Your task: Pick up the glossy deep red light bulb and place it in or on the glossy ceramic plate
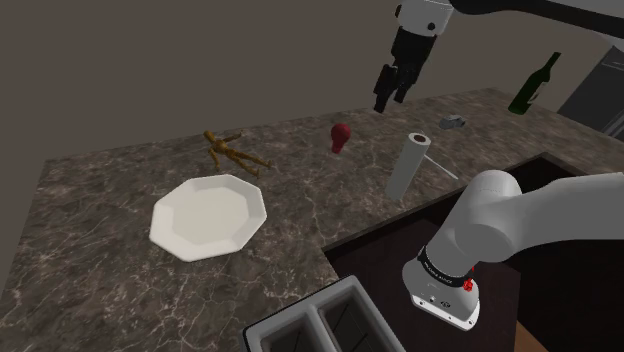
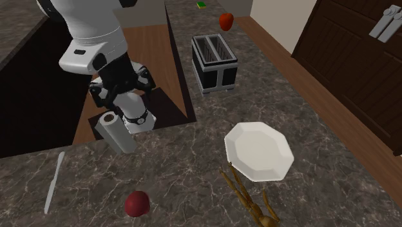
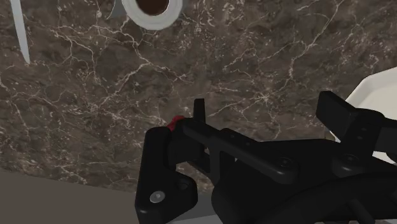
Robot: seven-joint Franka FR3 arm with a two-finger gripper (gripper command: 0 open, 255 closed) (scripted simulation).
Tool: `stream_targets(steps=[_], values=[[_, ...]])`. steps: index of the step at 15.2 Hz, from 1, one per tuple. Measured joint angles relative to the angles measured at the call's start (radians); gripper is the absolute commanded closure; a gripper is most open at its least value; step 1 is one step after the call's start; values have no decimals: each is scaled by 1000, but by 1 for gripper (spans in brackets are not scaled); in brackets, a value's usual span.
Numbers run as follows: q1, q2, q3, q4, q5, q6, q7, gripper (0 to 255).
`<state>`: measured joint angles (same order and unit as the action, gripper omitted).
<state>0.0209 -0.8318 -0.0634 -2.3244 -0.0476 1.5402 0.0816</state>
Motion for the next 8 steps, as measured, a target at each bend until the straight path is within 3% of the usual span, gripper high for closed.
stream_targets(steps=[8], values=[[-5, 194, -108, 33, -5, 118, -94, 0]])
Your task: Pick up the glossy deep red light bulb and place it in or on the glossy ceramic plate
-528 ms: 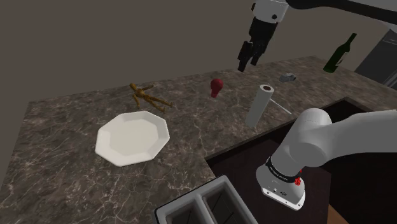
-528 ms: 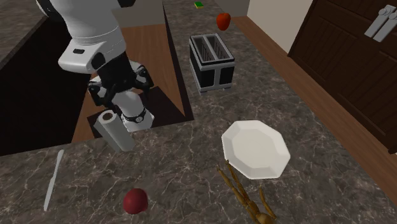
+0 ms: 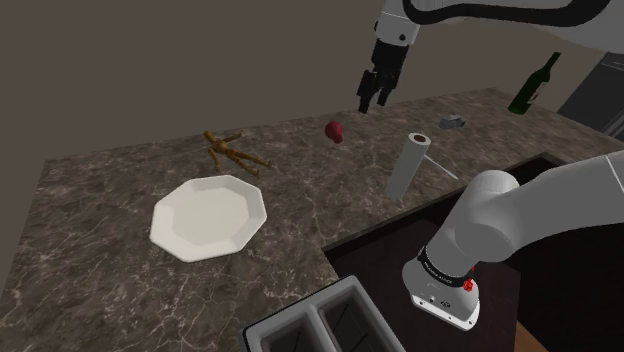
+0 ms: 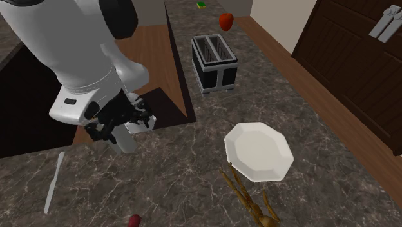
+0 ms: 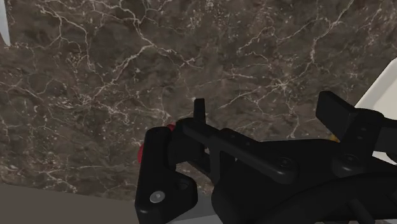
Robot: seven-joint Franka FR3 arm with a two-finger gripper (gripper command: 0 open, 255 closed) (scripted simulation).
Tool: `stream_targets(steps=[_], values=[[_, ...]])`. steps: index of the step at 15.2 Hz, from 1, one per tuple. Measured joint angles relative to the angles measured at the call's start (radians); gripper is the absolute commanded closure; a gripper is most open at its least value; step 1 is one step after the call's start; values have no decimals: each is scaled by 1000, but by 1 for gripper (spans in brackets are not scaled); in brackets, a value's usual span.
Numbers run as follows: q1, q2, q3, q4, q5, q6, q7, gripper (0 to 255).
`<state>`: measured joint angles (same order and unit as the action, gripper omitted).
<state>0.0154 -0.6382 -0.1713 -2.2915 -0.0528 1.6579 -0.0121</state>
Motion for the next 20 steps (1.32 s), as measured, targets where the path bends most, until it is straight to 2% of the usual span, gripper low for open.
stream_targets(steps=[8, 16, 20], values=[[9, 306, -130, 101, 56, 134, -142, 0], [-3, 647, -217, 290, 189, 181, -309, 0], [-4, 684, -217, 277, 209, 220, -324, 0]])
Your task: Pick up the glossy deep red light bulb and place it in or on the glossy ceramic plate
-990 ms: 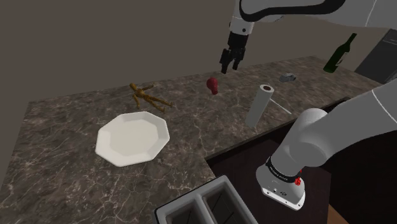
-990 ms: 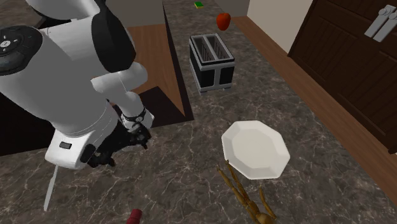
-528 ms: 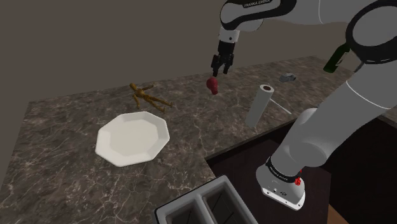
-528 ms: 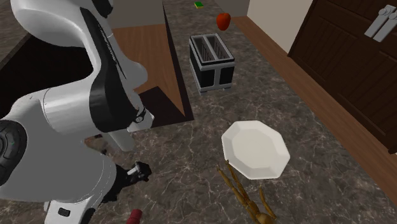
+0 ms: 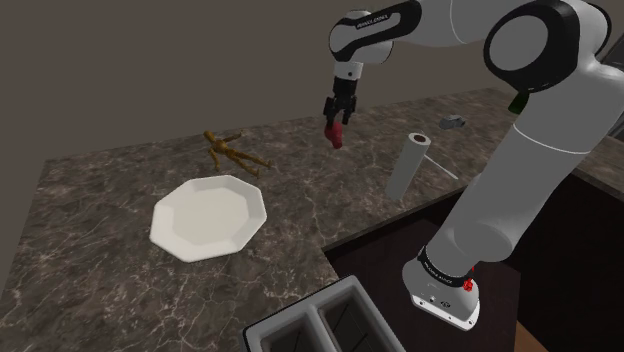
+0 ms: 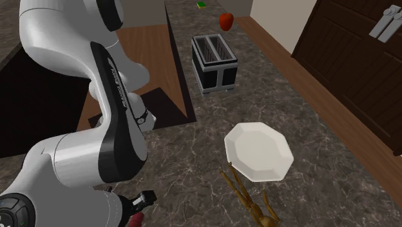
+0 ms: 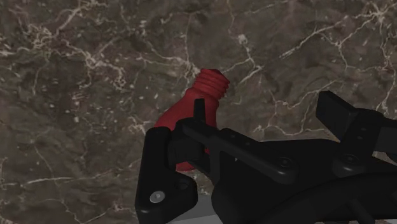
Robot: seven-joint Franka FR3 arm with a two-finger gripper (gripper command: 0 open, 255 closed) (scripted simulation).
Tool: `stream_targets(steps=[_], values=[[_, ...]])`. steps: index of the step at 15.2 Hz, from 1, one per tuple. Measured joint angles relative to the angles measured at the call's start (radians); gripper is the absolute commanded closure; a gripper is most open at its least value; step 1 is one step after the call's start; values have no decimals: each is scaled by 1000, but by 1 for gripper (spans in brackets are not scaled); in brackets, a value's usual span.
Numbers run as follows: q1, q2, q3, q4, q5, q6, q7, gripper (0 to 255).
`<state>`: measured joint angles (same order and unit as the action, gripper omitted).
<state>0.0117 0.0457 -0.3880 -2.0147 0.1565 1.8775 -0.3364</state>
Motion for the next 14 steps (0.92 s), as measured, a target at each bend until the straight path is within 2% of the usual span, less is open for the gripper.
stream_targets(steps=[4, 10, 11, 14], values=[[2, 8, 3, -40, 7, 47, -5, 0], [2, 13, 3, -47, 10, 58, -8, 0], [2, 13, 3, -47, 10, 59, -8, 255], [2, 13, 3, -47, 10, 59, -8, 255]])
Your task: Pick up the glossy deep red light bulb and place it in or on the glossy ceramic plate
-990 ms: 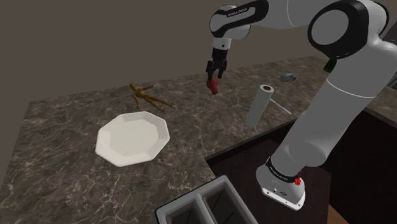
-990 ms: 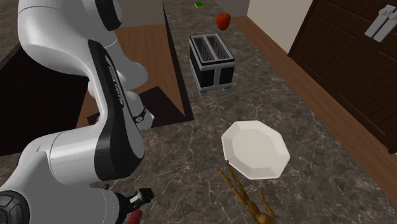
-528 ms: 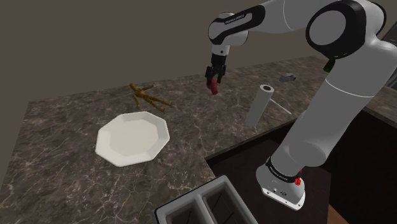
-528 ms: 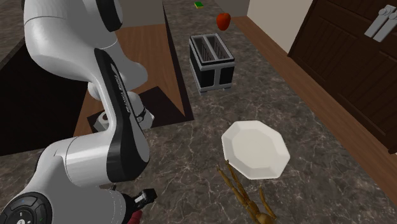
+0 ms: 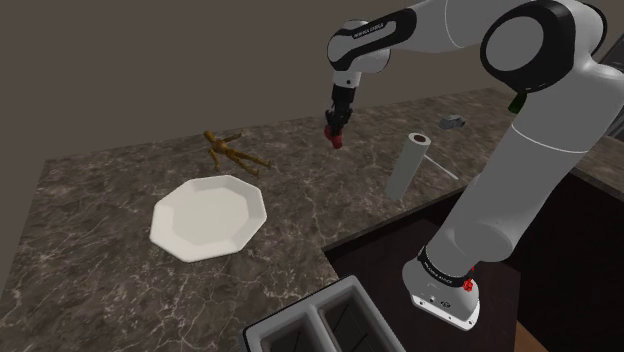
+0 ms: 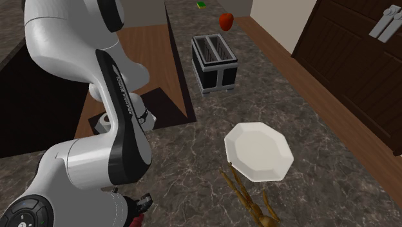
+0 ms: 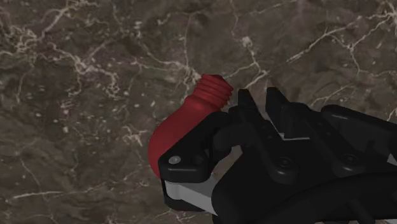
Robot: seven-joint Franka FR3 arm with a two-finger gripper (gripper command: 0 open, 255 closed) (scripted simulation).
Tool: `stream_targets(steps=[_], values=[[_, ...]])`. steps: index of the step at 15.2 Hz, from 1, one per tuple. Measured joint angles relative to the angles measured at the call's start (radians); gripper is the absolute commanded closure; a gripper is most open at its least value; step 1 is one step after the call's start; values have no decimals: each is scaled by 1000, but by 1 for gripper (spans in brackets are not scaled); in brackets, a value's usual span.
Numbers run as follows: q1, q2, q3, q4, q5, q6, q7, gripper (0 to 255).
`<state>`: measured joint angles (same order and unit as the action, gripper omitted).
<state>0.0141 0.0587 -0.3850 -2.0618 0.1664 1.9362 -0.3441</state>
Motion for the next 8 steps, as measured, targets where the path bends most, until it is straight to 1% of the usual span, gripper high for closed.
stream_targets(steps=[6, 7, 8], values=[[0, 0, 0, 0, 0, 0, 0, 255], [0, 0, 0, 0, 0, 0, 0, 0], [0, 0, 0, 0, 0, 0, 0, 0]])
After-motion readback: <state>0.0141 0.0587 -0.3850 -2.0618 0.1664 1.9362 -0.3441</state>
